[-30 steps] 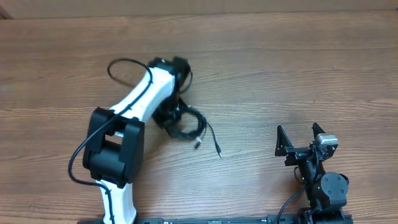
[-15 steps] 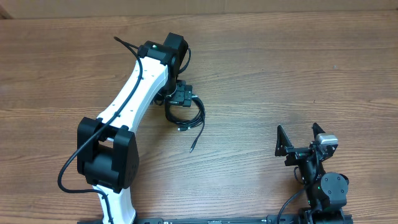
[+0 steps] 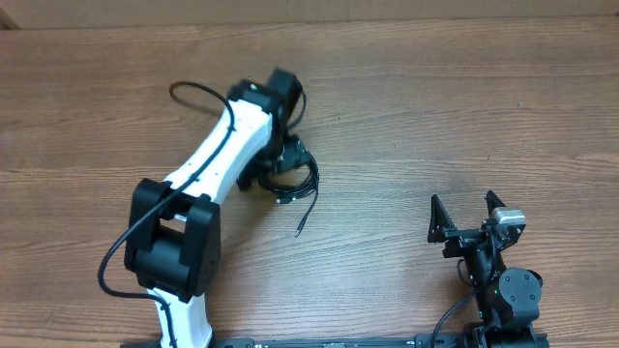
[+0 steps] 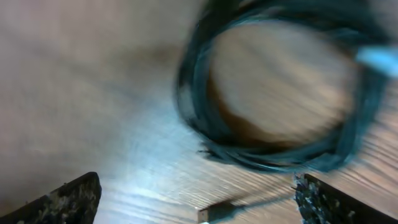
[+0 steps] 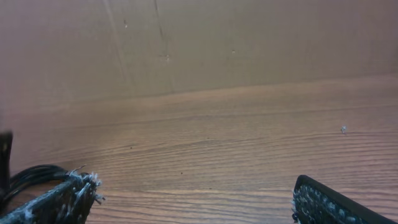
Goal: Untangle cables
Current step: 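Lift the cable bundle with the left gripper, letting strands hang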
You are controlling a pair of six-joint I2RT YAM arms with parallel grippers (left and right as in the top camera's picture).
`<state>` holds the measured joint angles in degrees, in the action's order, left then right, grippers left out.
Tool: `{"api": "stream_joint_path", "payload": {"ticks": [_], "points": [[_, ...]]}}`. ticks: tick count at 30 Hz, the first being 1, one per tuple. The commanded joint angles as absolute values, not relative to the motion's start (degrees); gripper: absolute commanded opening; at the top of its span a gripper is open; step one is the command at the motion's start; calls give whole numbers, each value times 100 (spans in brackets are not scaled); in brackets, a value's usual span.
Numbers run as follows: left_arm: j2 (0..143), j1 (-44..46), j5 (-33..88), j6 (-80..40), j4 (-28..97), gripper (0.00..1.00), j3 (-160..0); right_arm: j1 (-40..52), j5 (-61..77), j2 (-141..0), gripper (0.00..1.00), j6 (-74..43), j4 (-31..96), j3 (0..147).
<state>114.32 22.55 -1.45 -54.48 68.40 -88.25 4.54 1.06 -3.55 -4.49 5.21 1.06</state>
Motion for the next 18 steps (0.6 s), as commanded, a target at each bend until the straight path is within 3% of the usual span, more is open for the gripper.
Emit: {"api": "stream_joint_path", "payload": {"ticks": [1, 9, 10, 14, 18], "points": [[11345, 2250, -292, -7002, 6576, 96, -8278, 443, 95, -351, 100, -460, 482, 47], [11347, 2252, -259, -7188, 5009, 82, -7564, 443, 95, -351, 100, -460, 482, 47], [11347, 2252, -294, -7188, 4877, 73, -7520, 443, 95, -351, 100, -462, 482, 47], [11347, 2252, -357, -7203, 4884, 4, -7393, 443, 95, -351, 100, -460, 482, 47], [11321, 2189, -410, -7054, 5225, 4, -7450, 443, 95, -351, 100, -460, 482, 47]]}}
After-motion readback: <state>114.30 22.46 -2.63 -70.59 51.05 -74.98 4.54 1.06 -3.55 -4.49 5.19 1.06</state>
